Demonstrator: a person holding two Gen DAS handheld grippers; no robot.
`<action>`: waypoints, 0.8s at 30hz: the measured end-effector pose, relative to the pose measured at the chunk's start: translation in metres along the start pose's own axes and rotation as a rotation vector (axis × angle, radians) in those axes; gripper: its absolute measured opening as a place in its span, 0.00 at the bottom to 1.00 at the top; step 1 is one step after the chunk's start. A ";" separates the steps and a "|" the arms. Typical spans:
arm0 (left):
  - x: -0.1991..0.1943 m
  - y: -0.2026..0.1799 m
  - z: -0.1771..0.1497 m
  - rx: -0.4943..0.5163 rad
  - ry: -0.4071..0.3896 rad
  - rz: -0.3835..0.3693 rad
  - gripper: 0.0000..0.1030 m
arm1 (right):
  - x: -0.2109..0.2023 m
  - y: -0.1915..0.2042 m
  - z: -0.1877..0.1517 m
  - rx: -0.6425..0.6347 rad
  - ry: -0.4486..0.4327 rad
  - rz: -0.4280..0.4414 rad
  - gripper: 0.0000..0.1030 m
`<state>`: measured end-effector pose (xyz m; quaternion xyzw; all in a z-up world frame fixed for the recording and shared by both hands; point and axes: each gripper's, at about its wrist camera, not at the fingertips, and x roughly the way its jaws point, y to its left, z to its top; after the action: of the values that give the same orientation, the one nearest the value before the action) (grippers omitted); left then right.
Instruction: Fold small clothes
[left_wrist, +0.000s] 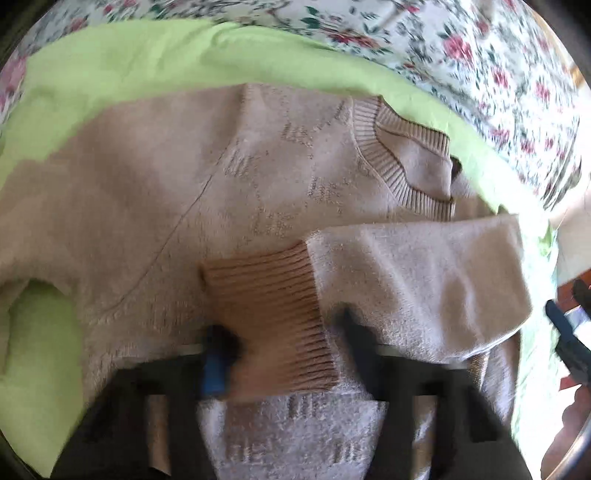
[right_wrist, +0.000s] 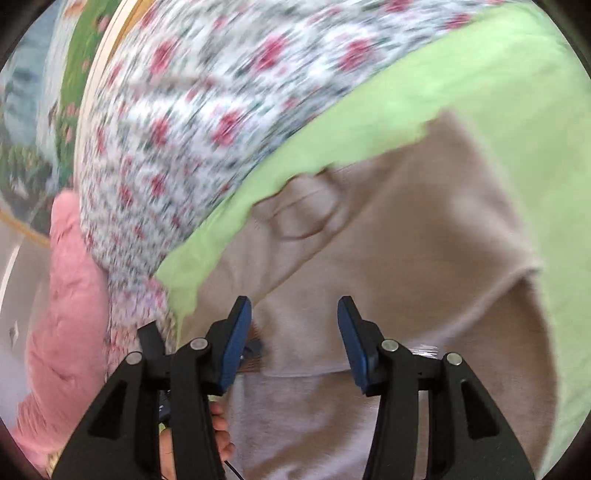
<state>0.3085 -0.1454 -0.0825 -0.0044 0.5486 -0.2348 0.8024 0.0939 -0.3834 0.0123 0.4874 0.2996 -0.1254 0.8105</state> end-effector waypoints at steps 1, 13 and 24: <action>-0.001 0.002 0.002 -0.013 0.015 -0.041 0.05 | -0.010 -0.009 0.003 0.020 -0.024 -0.015 0.49; -0.038 0.050 0.001 -0.098 -0.075 0.032 0.05 | -0.031 -0.052 0.057 -0.040 -0.063 -0.247 0.49; -0.046 0.044 -0.004 -0.073 -0.058 0.028 0.05 | 0.021 -0.069 0.068 -0.034 0.091 -0.260 0.08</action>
<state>0.3080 -0.0877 -0.0552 -0.0329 0.5333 -0.2030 0.8206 0.1009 -0.4742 -0.0265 0.4359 0.3989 -0.2022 0.7810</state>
